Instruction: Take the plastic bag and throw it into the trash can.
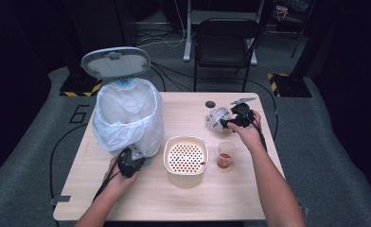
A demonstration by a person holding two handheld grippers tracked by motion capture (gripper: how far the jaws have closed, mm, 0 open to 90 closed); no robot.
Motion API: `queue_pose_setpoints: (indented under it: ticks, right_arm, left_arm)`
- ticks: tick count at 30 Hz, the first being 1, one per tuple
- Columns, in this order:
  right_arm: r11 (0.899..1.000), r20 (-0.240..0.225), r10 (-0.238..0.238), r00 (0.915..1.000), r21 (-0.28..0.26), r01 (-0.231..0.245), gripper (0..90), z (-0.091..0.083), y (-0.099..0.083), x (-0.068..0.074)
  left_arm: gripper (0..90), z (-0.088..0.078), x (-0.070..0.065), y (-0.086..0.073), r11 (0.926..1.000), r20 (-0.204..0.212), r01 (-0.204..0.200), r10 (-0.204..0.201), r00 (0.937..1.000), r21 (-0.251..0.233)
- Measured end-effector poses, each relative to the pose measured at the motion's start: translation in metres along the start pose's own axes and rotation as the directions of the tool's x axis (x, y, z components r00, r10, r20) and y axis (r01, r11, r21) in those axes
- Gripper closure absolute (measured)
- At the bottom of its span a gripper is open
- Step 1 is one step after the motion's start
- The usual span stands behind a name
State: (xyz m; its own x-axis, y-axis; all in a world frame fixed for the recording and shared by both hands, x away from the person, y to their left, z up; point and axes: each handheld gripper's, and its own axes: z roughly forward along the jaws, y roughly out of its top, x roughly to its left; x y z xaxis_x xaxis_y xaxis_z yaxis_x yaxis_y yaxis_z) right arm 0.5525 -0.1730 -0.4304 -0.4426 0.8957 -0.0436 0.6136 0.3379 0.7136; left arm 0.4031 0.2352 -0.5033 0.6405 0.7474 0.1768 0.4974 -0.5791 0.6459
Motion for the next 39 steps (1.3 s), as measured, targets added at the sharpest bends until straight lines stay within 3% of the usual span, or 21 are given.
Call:
queue_pose_setpoints:
  ticks: [4, 14, 17, 27, 32, 34, 39]
  right_arm:
    - [1.000, 0.001, 0.009, 1.0000, 0.019, -0.009, 4.6, 0.015, 0.003, -0.004]
    - [0.999, -0.008, 0.023, 0.9997, 0.035, -0.023, 0.0, 0.034, 0.019, -0.002]
    - [0.999, -0.010, 0.038, 0.9992, 0.015, -0.038, 0.0, 0.040, 0.020, -0.002]
    - [0.992, -0.009, 0.067, 0.9977, 0.105, -0.066, 0.0, 0.062, 0.008, -0.010]
    - [0.988, -0.020, 0.053, 0.9984, 0.143, -0.050, 2.2, 0.069, 0.005, -0.009]
    - [0.986, -0.027, 0.068, 0.9973, 0.151, -0.063, 6.4, 0.072, 0.004, -0.007]
    - [0.986, 0.011, 0.050, 0.9987, 0.160, -0.051, 15.7, 0.076, 0.001, -0.006]
  left_arm:
    - [90.0, 0.000, 0.000, -0.001, 1.0000, -0.003, 0.000, 0.000, 1.0000, 0.000]
    - [90.0, 0.000, -0.001, -0.001, 1.0000, -0.010, 0.001, -0.001, 0.9999, -0.002]
    - [90.0, 0.000, -0.002, -0.002, 0.9999, -0.015, 0.008, -0.008, 0.9998, -0.014]
    - [90.0, -0.001, -0.003, -0.002, 0.9999, -0.025, 0.002, -0.002, 0.9997, -0.012]
    - [90.0, -0.001, -0.003, -0.003, 0.9999, -0.026, 0.001, -0.002, 0.9997, -0.012]
    - [90.0, -0.001, -0.003, -0.003, 0.9999, -0.026, 0.001, -0.001, 0.9997, -0.013]
    - [90.0, -0.001, -0.002, -0.003, 0.9999, -0.022, 0.002, -0.002, 0.9998, -0.010]
